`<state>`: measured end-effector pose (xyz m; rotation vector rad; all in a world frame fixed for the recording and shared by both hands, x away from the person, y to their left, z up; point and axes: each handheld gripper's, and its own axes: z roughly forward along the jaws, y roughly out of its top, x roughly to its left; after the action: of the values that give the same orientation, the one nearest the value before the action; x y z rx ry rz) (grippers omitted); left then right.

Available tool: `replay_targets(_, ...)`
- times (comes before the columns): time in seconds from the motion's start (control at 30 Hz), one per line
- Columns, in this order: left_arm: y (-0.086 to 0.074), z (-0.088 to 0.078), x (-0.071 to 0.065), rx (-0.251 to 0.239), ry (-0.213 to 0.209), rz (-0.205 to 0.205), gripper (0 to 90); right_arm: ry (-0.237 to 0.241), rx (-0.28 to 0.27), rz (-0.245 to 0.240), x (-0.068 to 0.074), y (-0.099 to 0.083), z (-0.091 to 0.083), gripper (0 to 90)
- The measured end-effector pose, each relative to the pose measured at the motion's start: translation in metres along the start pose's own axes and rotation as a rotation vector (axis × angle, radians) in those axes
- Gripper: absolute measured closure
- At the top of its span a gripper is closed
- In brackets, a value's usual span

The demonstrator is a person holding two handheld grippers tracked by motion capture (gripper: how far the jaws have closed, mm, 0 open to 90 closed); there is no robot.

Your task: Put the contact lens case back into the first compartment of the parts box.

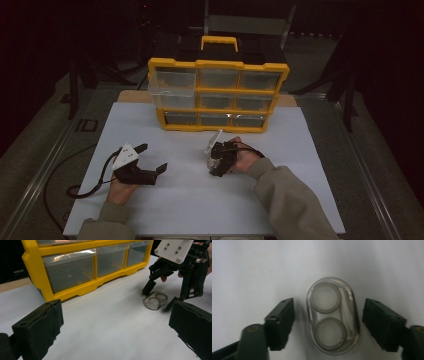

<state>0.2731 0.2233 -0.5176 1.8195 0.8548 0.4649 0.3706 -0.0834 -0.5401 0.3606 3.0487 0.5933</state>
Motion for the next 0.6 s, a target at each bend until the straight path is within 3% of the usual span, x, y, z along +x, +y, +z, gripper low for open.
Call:
replay_targets(0.17, 0.0, -0.0001, -0.0002, 0.0, -0.001, -0.001, 0.3, 0.032, 0.009, 0.013, 0.0007, -0.0006, -0.0017, 37.1)
replay_targets(0.4, -0.0002, 0.0002, -0.0006, 0.001, -0.003, -0.001, 0.3, 0.032, 0.026, -0.021, 0.0015, -0.0018, -0.0047, 48.4)
replay_targets(0.6, -0.0001, 0.0002, -0.0006, 0.0, -0.003, -0.001, 0.3, 0.031, 0.039, 0.006, 0.0034, -0.0007, -0.005, 49.1)
